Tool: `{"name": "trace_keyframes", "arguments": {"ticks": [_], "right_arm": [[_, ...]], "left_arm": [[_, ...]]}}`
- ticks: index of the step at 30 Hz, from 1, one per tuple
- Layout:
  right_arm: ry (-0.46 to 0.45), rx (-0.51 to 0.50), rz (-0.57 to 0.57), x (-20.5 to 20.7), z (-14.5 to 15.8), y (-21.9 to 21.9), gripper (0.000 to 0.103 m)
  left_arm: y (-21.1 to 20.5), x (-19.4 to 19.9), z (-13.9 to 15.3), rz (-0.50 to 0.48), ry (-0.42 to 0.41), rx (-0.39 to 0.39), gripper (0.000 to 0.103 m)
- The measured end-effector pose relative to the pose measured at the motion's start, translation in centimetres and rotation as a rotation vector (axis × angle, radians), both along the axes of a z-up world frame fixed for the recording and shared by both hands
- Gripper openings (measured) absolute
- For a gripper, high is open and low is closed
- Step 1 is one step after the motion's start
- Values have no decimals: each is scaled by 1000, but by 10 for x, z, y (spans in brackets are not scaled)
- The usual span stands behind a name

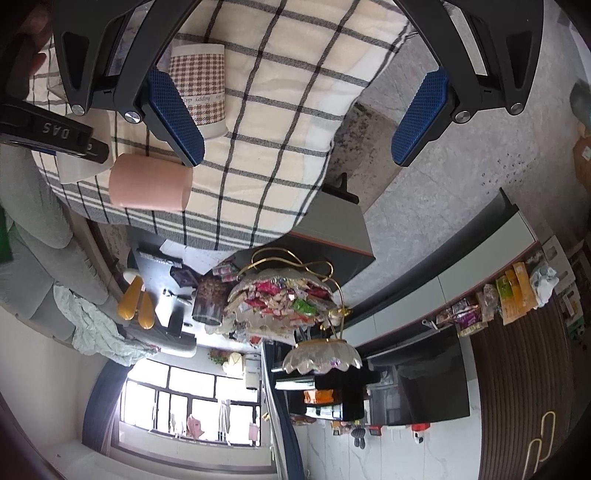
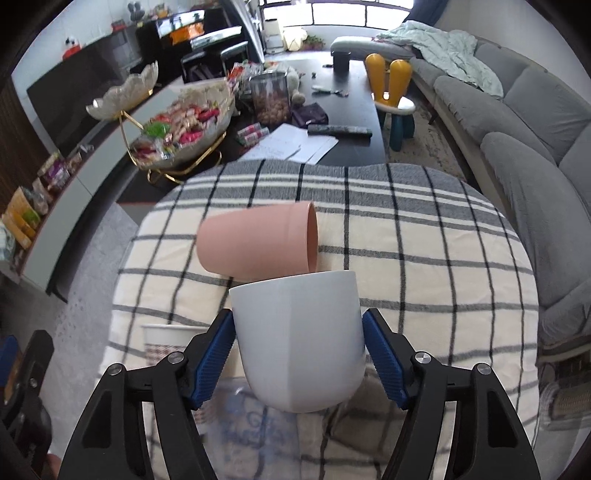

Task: Flip cup upside down
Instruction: 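Lift the white cup with the right gripper and tilt its rim over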

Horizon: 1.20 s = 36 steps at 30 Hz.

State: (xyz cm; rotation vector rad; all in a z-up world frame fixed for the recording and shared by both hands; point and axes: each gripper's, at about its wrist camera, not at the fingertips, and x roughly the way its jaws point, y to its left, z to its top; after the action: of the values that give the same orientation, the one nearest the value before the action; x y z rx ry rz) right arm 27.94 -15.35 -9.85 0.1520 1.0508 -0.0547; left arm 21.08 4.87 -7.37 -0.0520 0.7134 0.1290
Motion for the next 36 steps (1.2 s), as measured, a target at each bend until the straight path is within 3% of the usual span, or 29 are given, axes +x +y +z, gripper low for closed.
{"name": "trace_keyframes", "arguments": {"ticks": [9,16,24,30,36], "right_arm": [[-12,91,-43,-56,24,10,70],[7,123,-59,-107,22,37,70],[44,208,-102,-152,-14,65,70],[105,256,-163,-162,-55,75,70],[124,215,-138,-161,-68,91,69]], "left_arm": [[21,-43,26,-8,-39,12,103],[44,-83,31,-25,-48,30,103],[73,-126,23,-61,-63,28,103],[85,-141,4,-77,-38,37,103],[94,-146,-15,-74,-11,16,103]]}}
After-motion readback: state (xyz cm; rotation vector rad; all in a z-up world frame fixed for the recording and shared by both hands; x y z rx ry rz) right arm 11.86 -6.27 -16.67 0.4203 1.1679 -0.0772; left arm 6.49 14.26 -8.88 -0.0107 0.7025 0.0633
